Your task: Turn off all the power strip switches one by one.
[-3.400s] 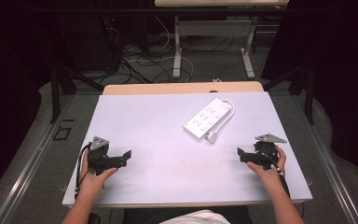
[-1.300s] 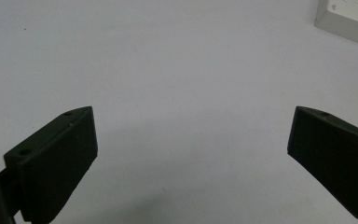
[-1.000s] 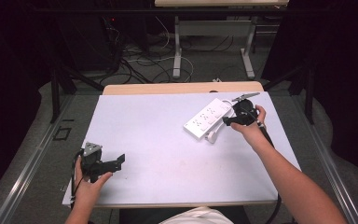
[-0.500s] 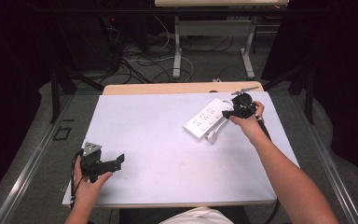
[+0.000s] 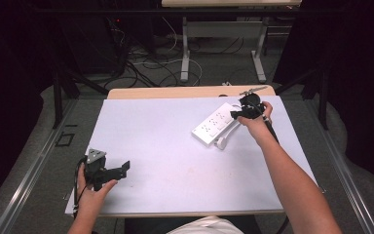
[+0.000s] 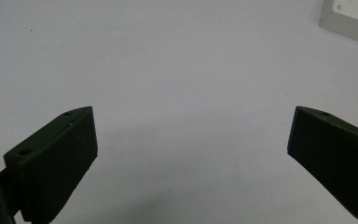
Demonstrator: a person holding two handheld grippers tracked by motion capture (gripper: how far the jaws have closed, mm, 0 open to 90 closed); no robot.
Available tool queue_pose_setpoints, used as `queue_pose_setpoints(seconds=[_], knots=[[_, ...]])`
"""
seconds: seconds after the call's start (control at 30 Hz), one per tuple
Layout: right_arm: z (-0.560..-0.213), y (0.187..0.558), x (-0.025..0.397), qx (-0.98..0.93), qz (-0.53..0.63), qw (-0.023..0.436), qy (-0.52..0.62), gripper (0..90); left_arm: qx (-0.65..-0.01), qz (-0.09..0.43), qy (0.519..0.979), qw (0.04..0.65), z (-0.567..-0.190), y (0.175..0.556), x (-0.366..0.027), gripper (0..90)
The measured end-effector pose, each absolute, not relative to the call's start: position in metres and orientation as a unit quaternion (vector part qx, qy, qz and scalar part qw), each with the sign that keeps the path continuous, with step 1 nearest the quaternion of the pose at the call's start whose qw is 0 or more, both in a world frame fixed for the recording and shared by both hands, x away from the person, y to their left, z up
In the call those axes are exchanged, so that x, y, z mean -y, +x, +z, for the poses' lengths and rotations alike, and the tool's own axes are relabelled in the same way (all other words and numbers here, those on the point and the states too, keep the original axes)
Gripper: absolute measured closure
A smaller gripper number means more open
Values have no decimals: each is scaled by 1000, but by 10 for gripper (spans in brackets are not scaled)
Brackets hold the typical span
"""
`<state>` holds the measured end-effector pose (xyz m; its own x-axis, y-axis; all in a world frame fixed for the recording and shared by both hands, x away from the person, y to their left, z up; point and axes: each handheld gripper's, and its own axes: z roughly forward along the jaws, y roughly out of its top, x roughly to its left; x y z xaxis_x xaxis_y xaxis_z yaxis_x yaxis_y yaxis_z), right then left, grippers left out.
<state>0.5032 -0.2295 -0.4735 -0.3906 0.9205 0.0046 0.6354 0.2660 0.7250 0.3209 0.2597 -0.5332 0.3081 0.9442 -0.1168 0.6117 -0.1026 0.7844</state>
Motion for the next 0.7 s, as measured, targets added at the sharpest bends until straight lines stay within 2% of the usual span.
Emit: queue_pose_setpoints(seconds=[0.2, 0.5, 0.7], knots=[[-472, 511, 229, -761, 332, 219, 512, 477, -547, 220, 707, 390, -534, 321, -260, 14], [-471, 518, 232, -749, 332, 236, 522, 588, -549, 219, 707, 388, -532, 319, -263, 14], [-475, 523, 233, -748, 321, 232, 533, 616, -554, 217, 704, 388, -533, 319, -264, 14]])
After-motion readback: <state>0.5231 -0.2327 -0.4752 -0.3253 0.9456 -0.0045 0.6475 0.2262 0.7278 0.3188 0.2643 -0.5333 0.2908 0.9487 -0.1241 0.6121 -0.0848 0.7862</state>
